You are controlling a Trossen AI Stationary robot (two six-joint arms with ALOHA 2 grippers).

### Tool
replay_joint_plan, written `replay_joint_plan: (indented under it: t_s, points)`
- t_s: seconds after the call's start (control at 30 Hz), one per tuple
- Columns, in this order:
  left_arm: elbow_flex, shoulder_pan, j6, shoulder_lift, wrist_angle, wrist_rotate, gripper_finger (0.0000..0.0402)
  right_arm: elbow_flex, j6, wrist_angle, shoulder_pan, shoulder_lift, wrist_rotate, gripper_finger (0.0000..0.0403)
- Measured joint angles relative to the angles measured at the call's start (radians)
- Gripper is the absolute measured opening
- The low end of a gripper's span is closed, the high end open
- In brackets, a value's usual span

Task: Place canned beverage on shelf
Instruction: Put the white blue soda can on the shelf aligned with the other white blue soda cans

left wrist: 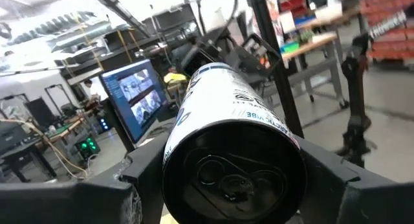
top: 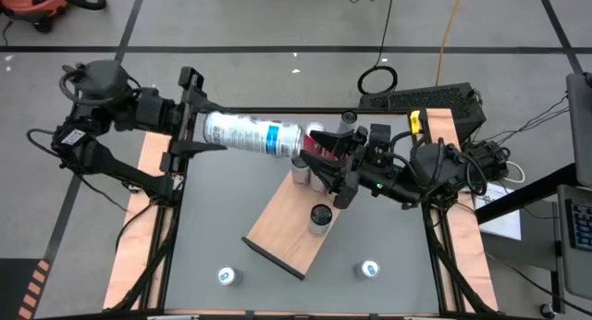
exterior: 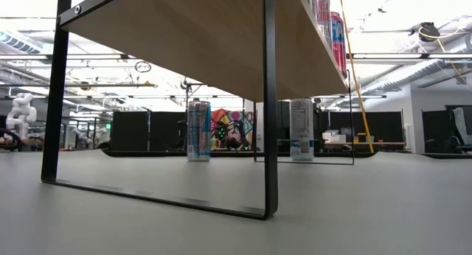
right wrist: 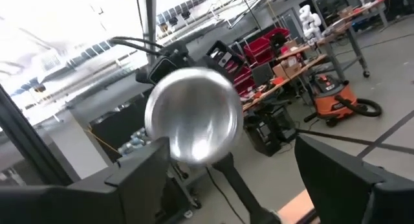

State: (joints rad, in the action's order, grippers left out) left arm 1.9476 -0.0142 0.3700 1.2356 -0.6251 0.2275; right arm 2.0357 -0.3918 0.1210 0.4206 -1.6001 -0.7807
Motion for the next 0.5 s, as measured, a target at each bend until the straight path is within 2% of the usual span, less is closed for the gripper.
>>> replay_joint_plan:
  t_s: [0.3,0.5]
  points:
    - [0.000,-0.069,0.164,0.031,-0.035,0.002,0.0251,0.000,0.060,0.060,0.001,-0.001,0.087,0.0306]
    - [0.001,-0.096,0.215,0.045,-0.032,-0.029,0.0251,0.000,0.064,0.063,0.001,0.001,0.159,0.0306]
